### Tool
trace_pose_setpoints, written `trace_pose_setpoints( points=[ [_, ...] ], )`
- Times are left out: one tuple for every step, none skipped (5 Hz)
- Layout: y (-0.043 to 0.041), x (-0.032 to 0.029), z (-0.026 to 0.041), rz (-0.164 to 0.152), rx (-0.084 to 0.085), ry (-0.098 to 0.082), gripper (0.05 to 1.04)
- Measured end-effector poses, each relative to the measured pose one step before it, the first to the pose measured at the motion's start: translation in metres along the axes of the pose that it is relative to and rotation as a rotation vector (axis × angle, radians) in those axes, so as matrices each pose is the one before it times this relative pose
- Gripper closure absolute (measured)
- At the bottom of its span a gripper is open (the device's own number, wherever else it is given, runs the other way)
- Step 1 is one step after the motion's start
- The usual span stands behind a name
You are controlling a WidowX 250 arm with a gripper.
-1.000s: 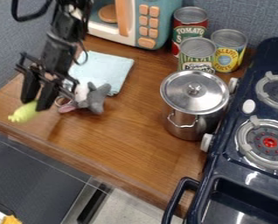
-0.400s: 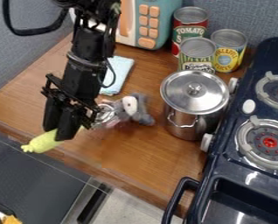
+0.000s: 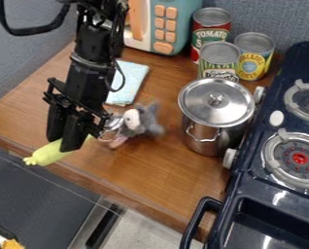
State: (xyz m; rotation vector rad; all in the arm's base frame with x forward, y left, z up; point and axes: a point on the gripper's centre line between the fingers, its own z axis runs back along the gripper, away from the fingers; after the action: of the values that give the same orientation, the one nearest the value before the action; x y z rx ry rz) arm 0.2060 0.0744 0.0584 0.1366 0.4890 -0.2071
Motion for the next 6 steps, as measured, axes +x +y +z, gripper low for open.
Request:
trace_pose_setpoints(
  points=[
    [0.00432,0.00232,0.0009,0.0084,-0.0108,-0.004,0.736],
    [0.00932,0.00192,-0.00204,0.0325,-0.0243,-0.0091,0.736],
    [0.02594,0.00526,0.00585,0.0409,-0.0885,-0.1062,0.736],
    [0.02918,0.0154,0.00012,0.0633,-0.1047,-0.0647,0.736],
    [0.01535,0.01119,0.00027,0.0568,-0.0129,-0.0122,0.736],
    [0.00274,0.00433,-0.0021,0.0018,0.0122,0.0004,0.736]
  ],
)
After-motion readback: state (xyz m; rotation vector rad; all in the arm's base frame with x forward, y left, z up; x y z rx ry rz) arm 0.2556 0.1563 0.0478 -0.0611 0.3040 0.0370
